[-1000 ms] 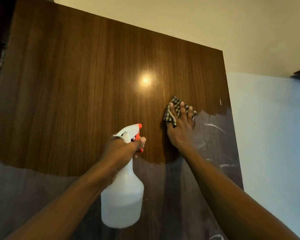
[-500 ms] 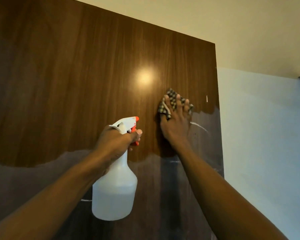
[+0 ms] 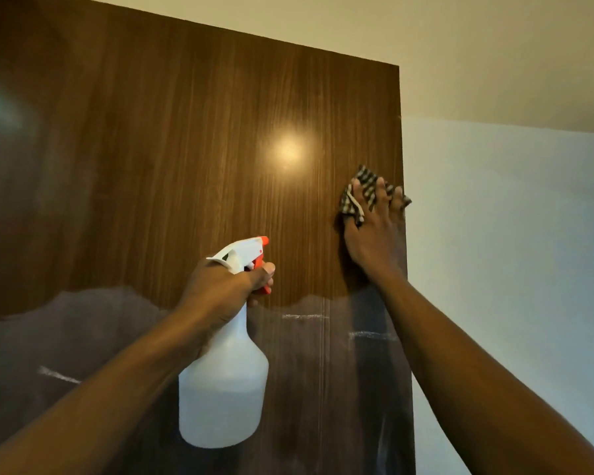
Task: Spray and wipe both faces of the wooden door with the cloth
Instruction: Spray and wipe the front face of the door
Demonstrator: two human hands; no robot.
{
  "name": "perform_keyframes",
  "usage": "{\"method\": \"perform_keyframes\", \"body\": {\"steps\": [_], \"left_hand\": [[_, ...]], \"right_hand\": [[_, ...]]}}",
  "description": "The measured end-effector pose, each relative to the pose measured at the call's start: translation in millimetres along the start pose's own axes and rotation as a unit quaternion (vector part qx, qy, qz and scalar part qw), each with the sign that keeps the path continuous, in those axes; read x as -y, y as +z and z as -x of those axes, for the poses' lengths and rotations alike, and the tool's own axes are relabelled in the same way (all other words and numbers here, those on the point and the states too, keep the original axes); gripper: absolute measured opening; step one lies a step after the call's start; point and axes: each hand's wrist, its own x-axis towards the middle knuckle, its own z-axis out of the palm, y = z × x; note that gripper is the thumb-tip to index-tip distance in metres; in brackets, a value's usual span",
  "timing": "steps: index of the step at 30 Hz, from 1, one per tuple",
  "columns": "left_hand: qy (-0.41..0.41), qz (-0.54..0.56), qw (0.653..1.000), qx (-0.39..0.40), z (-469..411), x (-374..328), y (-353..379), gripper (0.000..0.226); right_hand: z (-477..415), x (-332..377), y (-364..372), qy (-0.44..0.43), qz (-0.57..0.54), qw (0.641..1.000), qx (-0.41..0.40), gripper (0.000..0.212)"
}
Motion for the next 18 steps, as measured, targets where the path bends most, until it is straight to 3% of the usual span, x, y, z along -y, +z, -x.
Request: {"method": "perform_keyframes", "body": {"steps": [3,6,8,10,14,16,18], "left_hand": [[0.011,0.002,1.000,-0.016,-2,-10,3,0.048],[0.020,-0.019,0.999,-0.017,-4,-17,17,0.053],[0.015,-0.018,1.000,-0.015,0,-19,32,0.052],[0.010,-0.027,0.999,-0.016,5,-17,45,0.054],[0.005,-0.029,0.999,-0.014,20,-10,56,0.057],[0.005,-0.027,0.999,-0.022,24,-6,59,0.058],[0.005,-0.020,0.999,-0.024,27,-3,64,0.057]], "right_hand": [[-9,20,11,-0.132,0.016,0.991,0.010,0.065],[17,-19,21,-0.274,0.033,0.961,0.018,0.067],[35,-58,21,-0.248,0.026,0.968,0.014,0.068],[37,-80,15,-0.144,-0.008,0.989,0.017,0.067],[6,-55,1,0.023,-0.113,0.993,0.005,0.063],[2,-38,4,-0.035,-0.055,0.998,-0.004,0.065],[26,-34,15,-0.190,0.016,0.982,-0.003,0.070]]}}
